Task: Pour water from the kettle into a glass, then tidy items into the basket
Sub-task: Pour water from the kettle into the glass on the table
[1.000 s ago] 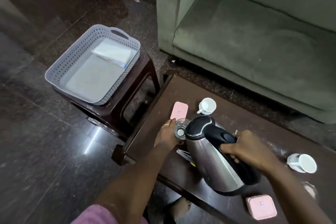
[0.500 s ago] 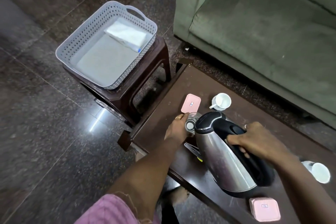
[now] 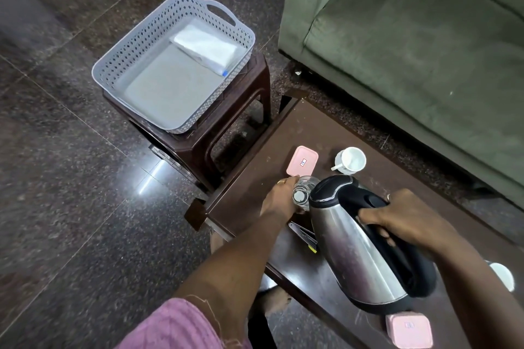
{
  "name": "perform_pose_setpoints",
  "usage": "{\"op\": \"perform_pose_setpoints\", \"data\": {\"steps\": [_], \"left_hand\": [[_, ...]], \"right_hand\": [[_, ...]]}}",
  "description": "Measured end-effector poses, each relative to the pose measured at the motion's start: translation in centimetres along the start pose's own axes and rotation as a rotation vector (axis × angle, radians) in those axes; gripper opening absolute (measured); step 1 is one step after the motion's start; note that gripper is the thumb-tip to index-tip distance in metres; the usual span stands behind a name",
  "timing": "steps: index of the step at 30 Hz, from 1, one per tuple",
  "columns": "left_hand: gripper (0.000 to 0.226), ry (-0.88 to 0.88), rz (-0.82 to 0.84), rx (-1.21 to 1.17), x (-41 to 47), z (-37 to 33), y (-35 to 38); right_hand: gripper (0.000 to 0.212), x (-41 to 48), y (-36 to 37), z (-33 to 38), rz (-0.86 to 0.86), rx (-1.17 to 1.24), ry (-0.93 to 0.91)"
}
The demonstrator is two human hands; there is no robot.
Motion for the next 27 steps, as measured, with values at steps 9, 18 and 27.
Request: {"op": "perform_pose_setpoints", "data": {"steps": [9, 18, 27], "left_hand": [[0.082, 0.006, 0.031, -0.008, 0.07, 0.11, 0.17], [0.073, -0.004, 0.033, -0.08, -0.13, 0.3, 0.11], [0.073, -0.003, 0.045, -0.086, -0.18, 0.19, -0.01]], "right_hand": [[0.035, -0.19, -0.18, -0.1, 0.008, -0.011, 0.005], [0.038, -0.3, 0.06, -0.35, -0.001, -0.005, 0.003], [0.036, -0.3, 0.26, -0.45, -0.005, -0.018, 0.02]]}}
Point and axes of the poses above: each hand's wrist, its own x-axis towards the middle knuckle, its own y-axis out of the palm, z = x × y, the point moved 8 cm from there along x, towards the middle knuckle, and after that the axes turned 10 degrees about -y, right-handed, at the moved point
